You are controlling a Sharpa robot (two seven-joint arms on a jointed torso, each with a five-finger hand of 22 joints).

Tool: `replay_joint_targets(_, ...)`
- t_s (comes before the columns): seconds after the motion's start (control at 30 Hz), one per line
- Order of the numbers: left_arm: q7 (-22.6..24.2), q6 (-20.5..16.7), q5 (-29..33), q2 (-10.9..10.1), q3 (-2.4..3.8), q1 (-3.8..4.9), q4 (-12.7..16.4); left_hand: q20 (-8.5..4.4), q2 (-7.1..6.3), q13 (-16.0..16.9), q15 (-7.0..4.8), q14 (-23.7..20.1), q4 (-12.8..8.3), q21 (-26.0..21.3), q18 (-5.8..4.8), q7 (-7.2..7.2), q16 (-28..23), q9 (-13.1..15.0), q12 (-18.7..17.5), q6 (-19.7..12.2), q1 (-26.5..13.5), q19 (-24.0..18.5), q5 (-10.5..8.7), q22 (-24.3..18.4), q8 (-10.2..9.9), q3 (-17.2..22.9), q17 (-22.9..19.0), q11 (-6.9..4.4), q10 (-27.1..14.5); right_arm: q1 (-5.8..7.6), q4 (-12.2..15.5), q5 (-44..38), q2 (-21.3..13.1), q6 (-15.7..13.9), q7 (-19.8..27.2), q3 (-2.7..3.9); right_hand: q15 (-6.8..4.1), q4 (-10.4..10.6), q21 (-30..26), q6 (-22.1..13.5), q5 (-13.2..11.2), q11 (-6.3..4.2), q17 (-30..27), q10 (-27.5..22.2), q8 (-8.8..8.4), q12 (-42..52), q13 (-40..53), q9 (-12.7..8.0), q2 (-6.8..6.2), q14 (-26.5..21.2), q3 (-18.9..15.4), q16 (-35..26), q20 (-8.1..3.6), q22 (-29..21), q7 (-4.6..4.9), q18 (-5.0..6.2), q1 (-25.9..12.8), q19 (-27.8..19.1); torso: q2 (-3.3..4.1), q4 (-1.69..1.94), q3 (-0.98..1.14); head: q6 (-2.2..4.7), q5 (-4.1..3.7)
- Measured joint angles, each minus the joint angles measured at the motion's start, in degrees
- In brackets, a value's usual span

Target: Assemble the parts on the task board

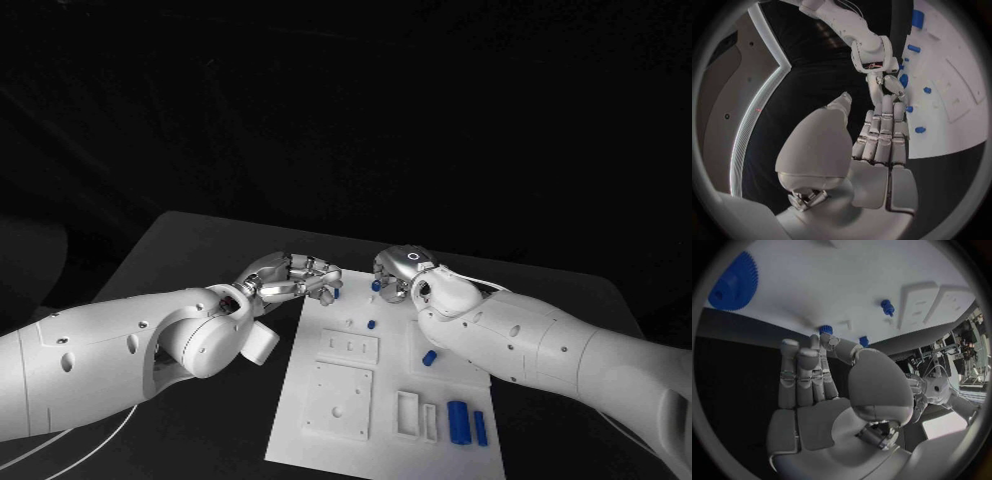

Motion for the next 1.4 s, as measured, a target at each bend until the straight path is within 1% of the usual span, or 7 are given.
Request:
replay_joint_targets(0.4,0.0,0.0,0.0,-0.1,0.0,0.0,-0.1,0.0,0.0,0.0,0.0,0.0,0.0,0.0,-0.03,0.0,-0.2,0.0,-0.2,0.0,0.0,0.0,0.0,0.0,0.0,0.0,0.0,0.0,0.0,0.0,0.0,0.7,-0.4,-0.2,0.1,0.0,0.49,-0.6,0.0,-1.4,0.0,0.61,-0.7,-1.5,-1.64,-2.0,0.2,-0.1,-0.43,-0.7,1.0,0.0,-0.22,0.0,0.77,-0.01,-0.2,-0.4,-0.09,-0.09,-0.06,-0.05,0.1)
replay_joint_targets(0.6,0.1,0.0,0.0,-0.5,0.01,0.06,-0.8,0.0,0.0,0.0,0.0,0.0,0.0,0.0,-0.08,0.0,-0.2,0.0,-0.2,0.0,0.0,0.0,0.0,0.0,-0.2,0.0,0.1,0.0,0.0,0.56,2.0,3.0,-3.2,-1.0,0.8,0.05,1.71,-0.6,0.0,-4.4,0.0,2.06,-1.1,-4.5,-3.52,-3.7,-0.3,-0.8,-2.93,-0.7,1.1,0.2,-0.22,0.0,2.13,-0.79,-0.4,-0.7,-0.16,-0.24,-0.05,0.51,0.19)
replay_joint_targets(0.7,0.1,0.0,0.0,-1.0,0.04,0.14,-1.1,0.0,0.0,0.0,0.0,0.0,0.0,0.0,-0.11,0.0,-0.2,0.0,-0.2,0.0,0.0,0.0,0.0,0.0,-0.2,0.0,0.1,0.0,0.0,1.54,4.4,6.6,-5.3,-1.3,2.6,1.25,2.3,2.1,0.3,-5.4,0.0,2.45,-1.2,-5.1,-4.11,-3.7,-0.4,-1.0,-6.94,-0.6,-2.5,0.3,-0.05,0.0,2.92,-0.91,-5.4,-0.8,-0.22,-0.37,-0.03,0.89,0.18)
replay_joint_targets(0.9,0.2,0.1,-0.1,-0.9,0.03,0.16,-2.3,-0.12,-1.18,0.4,0.0,0.0,-0.9,-0.2,-0.37,0.0,-0.5,0.1,0.2,0.0,1.7,-0.1,0.0,0.0,-0.2,0.3,0.2,-0.86,2.3,2.71,9.6,14.3,-10.8,-0.6,6.8,3.35,3.5,2.6,0.3,-8.8,0.0,2.03,-1.2,-6.1,-5.89,-4.2,-0.5,-1.7,-7.92,-0.8,-11.0,0.3,0.7,0.0,3.45,-0.9,-13.7,-1.4,-0.46,-0.89,0.23,1.55,0.07)
replay_joint_targets(1.03,0.2,0.2,-0.5,-0.9,0.01,0.16,-2.6,-0.23,-1.35,1.6,0.21,0.2,-0.9,-0.2,-0.36,0.0,-0.5,0.1,2.3,0.0,1.8,-0.2,0.0,0.0,-0.2,0.2,0.4,-2.76,6.7,2.97,10.5,17.6,-14.2,1.8,8.5,3.38,1.66,-2.1,0.3,-12.6,0.0,1.03,-1.4,-3.8,-7.34,-2.6,0.3,-2.1,-6.37,-1.6,-19.1,0.3,-0.01,0.0,2.74,-0.9,-14.8,-2.5,-0.79,-1.42,0.46,1.78,-0.31)
replay_joint_targets(1.3,0.4,0.5,-1.3,-0.7,-0.04,0.13,-4.2,-0.23,-1.65,1.4,0.21,0.2,-0.3,-0.2,-0.37,0.0,-0.8,0.2,1.3,0.0,2.1,-0.2,0.0,-0.1,-0.2,-0.4,0.7,-2.12,6.1,3.19,7.6,22.2,-15.7,4.2,10.5,3.36,-1.82,-3.4,0.7,-8.2,0.0,-2.17,-1.2,10.2,-4.81,9.8,8.8,-0.7,-3.03,-0.7,-17.8,1.5,-1.36,0.0,1.04,-0.75,-5.1,-1.1,-1.46,-2.65,1.17,1.84,-1.31)
replay_joint_targets(1.4,0.4,0.5,-1.5,-0.5,-0.04,0.13,-4.7,-0.22,-1.65,1.4,0.21,0.2,-0.1,-0.2,-0.37,0.0,-1.1,0.2,1.1,0.0,2.1,-0.2,0.0,-0.1,-0.2,-0.6,0.8,-2.02,5.7,3.09,7.4,22.5,-16.3,4.7,10.7,3.36,-2.35,-3.0,1.5,-7.8,0.3,-2.71,-0.2,3.0,-5.35,28.2,26.6,-0.7,-2.69,-0.5,-18.5,3.5,-1.31,0.0,0.39,-0.15,-4.3,-0.1,-1.56,-3.03,1.58,1.79,-1.49)
